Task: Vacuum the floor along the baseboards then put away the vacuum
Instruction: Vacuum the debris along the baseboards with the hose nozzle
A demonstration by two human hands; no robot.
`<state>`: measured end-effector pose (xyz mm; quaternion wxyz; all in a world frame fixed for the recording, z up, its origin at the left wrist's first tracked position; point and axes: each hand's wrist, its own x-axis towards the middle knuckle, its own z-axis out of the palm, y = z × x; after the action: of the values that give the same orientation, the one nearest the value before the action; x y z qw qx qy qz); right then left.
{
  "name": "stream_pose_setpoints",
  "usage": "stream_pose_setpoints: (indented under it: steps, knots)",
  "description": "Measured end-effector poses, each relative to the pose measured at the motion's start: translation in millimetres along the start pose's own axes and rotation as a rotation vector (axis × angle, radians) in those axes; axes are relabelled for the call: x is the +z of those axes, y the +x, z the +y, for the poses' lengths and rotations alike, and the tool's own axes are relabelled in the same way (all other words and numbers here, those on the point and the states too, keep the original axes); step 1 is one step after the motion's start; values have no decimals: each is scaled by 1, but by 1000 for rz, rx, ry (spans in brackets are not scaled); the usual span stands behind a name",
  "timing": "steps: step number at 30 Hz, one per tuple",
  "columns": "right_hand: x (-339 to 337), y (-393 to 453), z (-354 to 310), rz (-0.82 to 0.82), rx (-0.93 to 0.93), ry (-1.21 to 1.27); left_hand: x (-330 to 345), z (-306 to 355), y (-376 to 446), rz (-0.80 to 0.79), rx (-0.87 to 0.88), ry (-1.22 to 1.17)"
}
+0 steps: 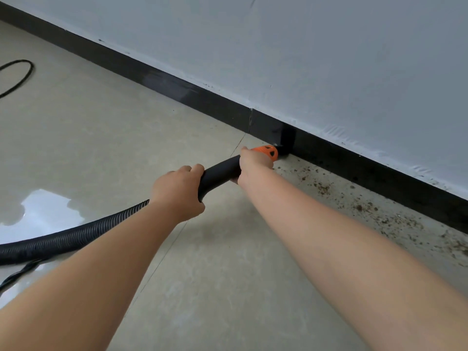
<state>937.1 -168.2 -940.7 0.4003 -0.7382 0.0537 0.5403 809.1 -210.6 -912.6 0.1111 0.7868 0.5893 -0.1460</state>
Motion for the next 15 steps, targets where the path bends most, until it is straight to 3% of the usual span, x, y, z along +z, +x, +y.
stream_pose_setpoints:
  steps: [7,15]
  knots:
    - [-3,-3,7,-26,-47,13,6,-1,-14,70,-11,-38]
    - [33,-36,29,-183,-20,28,8,-46,-35,158,-134,-82]
